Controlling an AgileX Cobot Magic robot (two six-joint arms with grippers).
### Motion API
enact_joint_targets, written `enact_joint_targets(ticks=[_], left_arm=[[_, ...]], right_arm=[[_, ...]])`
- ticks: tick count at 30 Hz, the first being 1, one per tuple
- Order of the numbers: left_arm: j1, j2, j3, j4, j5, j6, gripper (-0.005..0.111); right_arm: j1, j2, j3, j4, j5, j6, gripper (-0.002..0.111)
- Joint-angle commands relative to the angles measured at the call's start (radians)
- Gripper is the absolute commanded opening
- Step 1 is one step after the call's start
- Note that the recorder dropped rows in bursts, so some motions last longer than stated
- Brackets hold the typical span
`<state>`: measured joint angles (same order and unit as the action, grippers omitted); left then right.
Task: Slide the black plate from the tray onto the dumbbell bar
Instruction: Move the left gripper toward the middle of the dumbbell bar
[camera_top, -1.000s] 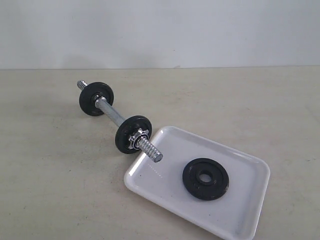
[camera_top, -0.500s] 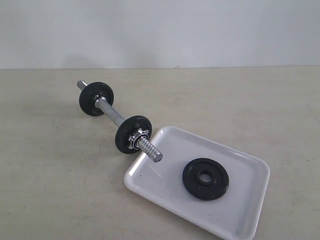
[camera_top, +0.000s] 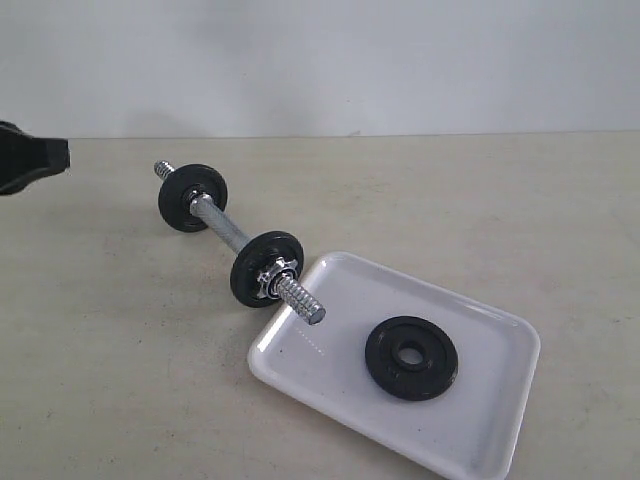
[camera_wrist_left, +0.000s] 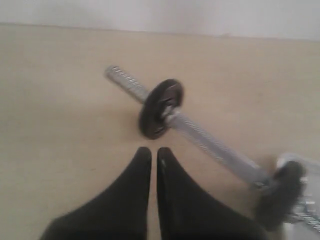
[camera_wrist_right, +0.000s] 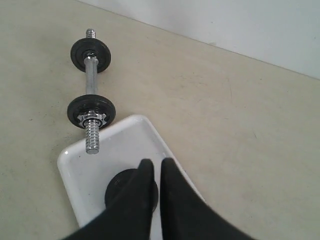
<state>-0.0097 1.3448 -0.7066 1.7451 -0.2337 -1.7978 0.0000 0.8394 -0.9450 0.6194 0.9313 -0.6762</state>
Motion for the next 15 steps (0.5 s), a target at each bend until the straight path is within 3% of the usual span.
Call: enact_joint_targets(ticks=[1,5,11,15], left_arm=[[-0.001,0.096,0.006,-0.001,0.265,0.244,0.004],[-0.001,0.127,0.006,-0.001,0.367,0.399,0.004],[-0.001,0.127,0.005,-0.001,0.385,0.583,0.004],[-0.001,0.127,0.005,-0.012,0.353,0.547,0.004]], right_arm=[[-0.001,0.000,-0.005,-0.001,-0.023,-0.011,0.003],[-0.001,0.000,-0.005,0.004,-0.049,-0.011,0.003],[-0.001,0.000,-0.005,0.004,-0.067,-0.007,0.003],[-0.001,0.000,-0.005,0.004,-0.069,-0.003,0.003]])
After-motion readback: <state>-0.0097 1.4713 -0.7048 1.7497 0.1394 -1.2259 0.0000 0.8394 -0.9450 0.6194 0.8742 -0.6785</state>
